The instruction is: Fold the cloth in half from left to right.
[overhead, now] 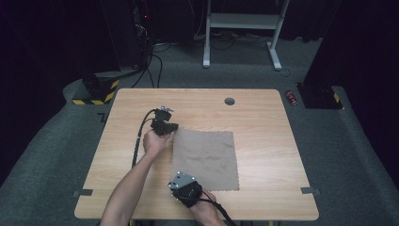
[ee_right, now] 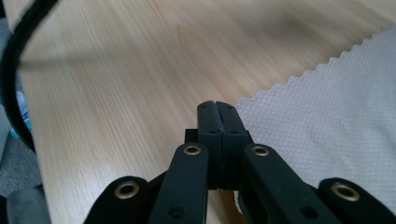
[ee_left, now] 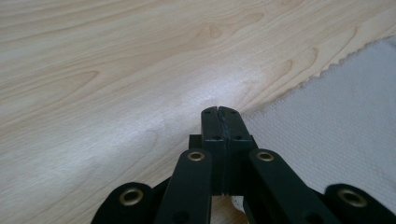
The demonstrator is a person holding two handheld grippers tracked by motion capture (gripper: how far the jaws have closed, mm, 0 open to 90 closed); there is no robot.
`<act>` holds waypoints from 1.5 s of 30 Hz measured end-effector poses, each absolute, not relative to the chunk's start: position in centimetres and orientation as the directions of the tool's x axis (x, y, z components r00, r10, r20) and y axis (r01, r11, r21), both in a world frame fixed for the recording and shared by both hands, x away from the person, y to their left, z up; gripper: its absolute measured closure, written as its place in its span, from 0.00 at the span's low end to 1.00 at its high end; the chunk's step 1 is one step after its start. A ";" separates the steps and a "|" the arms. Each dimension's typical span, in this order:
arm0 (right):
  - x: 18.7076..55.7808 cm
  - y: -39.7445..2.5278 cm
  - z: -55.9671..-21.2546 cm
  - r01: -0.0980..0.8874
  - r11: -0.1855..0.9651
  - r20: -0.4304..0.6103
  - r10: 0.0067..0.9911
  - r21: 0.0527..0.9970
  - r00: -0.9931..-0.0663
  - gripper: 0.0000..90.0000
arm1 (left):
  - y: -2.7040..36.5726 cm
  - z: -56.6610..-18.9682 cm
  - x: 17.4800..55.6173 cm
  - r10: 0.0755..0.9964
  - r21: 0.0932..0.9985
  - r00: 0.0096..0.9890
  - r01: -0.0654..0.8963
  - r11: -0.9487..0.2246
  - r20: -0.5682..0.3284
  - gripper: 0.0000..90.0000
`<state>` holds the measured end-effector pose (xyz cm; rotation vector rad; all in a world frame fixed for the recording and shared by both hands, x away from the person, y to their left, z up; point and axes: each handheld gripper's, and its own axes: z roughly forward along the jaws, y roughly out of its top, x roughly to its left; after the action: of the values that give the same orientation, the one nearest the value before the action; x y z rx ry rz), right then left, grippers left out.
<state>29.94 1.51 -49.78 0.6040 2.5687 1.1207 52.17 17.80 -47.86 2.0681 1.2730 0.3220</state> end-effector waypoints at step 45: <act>29.2 -4.9 -50.3 0.363 0.519 -0.001 0.574 0.773 -0.819 1.00 | 13.9 -47.9 52.2 0.822 0.660 0.555 0.666 -0.347 -0.128 1.00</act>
<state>29.21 -4.89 -50.34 0.7903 2.5056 1.1857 52.19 13.87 -47.91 2.1130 1.1908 0.2967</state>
